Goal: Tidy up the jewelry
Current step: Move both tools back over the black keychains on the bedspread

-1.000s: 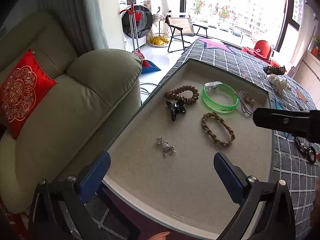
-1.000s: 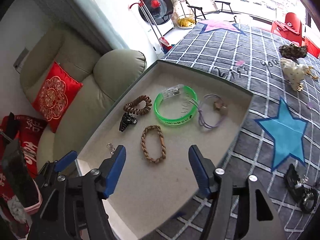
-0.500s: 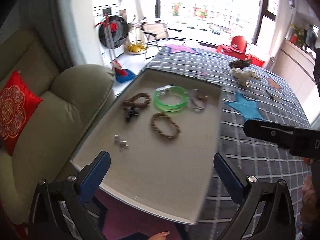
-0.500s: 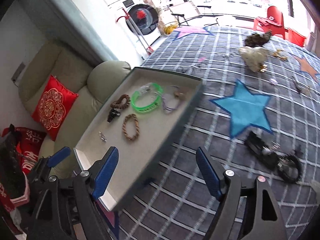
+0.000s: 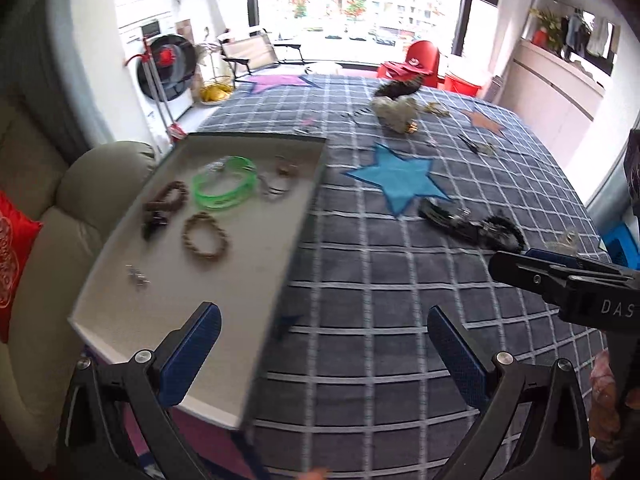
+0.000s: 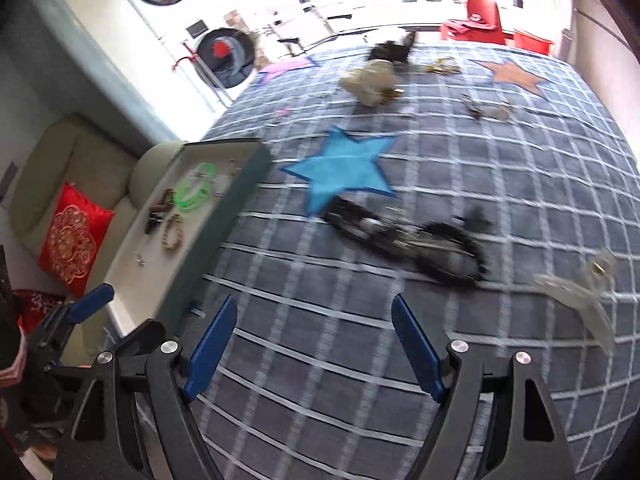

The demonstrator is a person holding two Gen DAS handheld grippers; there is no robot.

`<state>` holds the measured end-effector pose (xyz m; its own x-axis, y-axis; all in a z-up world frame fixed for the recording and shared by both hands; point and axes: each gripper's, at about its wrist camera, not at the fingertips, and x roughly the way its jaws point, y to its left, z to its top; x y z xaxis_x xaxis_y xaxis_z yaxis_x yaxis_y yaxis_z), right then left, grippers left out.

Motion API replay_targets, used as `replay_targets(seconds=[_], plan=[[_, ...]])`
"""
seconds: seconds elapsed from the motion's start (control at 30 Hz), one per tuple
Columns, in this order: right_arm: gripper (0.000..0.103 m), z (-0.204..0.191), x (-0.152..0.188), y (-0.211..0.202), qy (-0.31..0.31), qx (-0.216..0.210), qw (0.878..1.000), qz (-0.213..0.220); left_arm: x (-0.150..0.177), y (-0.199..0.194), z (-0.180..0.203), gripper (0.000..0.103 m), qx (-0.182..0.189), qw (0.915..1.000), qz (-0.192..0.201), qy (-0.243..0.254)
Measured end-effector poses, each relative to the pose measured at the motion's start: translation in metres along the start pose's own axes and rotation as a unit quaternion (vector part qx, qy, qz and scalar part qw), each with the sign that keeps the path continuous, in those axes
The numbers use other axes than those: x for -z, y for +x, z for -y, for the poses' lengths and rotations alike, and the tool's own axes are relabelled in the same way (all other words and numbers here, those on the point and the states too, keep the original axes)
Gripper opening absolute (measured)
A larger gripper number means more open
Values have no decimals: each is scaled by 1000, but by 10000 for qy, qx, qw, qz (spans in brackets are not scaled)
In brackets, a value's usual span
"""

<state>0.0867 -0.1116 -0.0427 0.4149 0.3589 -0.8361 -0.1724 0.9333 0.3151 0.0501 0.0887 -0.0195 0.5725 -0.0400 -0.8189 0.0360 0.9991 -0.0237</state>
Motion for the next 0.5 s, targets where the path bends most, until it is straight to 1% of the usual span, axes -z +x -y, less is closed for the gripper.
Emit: replay_targets(seconds=[0.17, 0.27, 0.5], plan=[[82, 31, 5, -7, 181, 154, 9997, 59, -2, 15, 18, 103, 142, 9997, -189, 6], [82, 43, 4, -9, 226, 214, 9995, 90, -5, 22, 25, 103, 213, 9995, -221, -27], [82, 50, -1, -8, -208, 565, 9980, 207, -17, 38, 39, 103, 311, 9993, -196, -121]])
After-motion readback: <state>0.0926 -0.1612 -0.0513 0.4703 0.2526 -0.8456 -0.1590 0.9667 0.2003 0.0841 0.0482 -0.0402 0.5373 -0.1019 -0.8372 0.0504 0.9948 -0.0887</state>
